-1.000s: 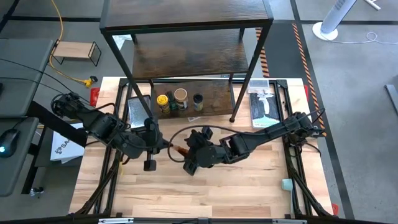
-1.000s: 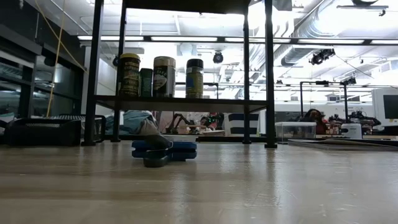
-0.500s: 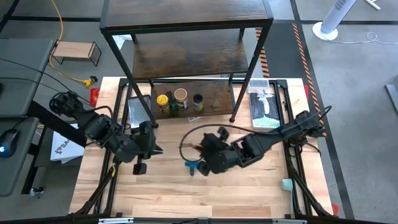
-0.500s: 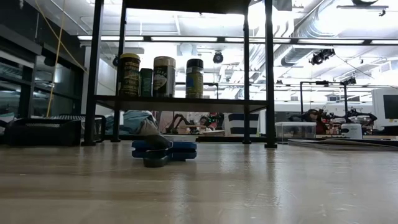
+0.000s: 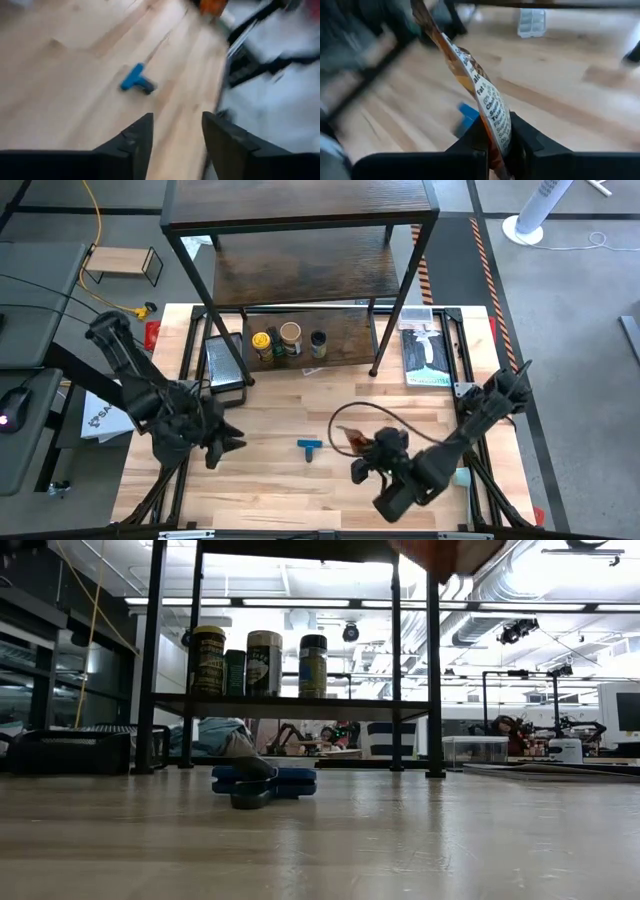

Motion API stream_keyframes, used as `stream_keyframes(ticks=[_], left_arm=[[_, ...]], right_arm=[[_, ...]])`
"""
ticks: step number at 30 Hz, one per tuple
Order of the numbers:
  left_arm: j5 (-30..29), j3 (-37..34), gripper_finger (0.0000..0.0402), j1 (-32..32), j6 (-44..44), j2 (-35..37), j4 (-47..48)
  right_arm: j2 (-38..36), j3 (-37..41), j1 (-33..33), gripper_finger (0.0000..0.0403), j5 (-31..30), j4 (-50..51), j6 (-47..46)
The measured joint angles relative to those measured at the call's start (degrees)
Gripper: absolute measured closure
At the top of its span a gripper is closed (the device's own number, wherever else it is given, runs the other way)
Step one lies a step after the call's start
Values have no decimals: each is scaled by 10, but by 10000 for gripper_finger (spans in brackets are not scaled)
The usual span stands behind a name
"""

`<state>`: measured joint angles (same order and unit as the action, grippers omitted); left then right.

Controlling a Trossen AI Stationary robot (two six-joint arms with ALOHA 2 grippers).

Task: Shelf spices
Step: Put the brown seasoning pack on the shelf

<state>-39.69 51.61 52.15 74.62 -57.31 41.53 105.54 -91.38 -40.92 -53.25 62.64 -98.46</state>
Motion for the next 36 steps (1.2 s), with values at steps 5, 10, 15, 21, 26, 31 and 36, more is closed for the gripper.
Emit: stream_keyframes(ticks=[5, 10, 15, 21, 26, 31, 36], left_arm=[[-28, -97, 211, 6, 52, 8, -188], [-61, -126, 198, -25, 55, 8, -178], [-10, -125, 197, -53, 67, 12, -166], [32, -125, 197, -47, 68, 13, -168], [31, -125, 197, -47, 78, 13, -149], [32, -125, 197, -48, 78, 13, -144], [30, -125, 197, -48, 78, 13, -142]], right_arm=[[0, 107, 25, 373, -144, -162, -85], [0, 119, 114, 373, -210, -174, 19], [0, 120, 210, 373, -271, -125, 49], [0, 142, 280, 373, -327, -134, 68], [0, 191, 312, 373, -344, -186, 21], [0, 230, 325, 373, -349, -246, 14], [3, 234, 333, 350, -324, -327, 119]])
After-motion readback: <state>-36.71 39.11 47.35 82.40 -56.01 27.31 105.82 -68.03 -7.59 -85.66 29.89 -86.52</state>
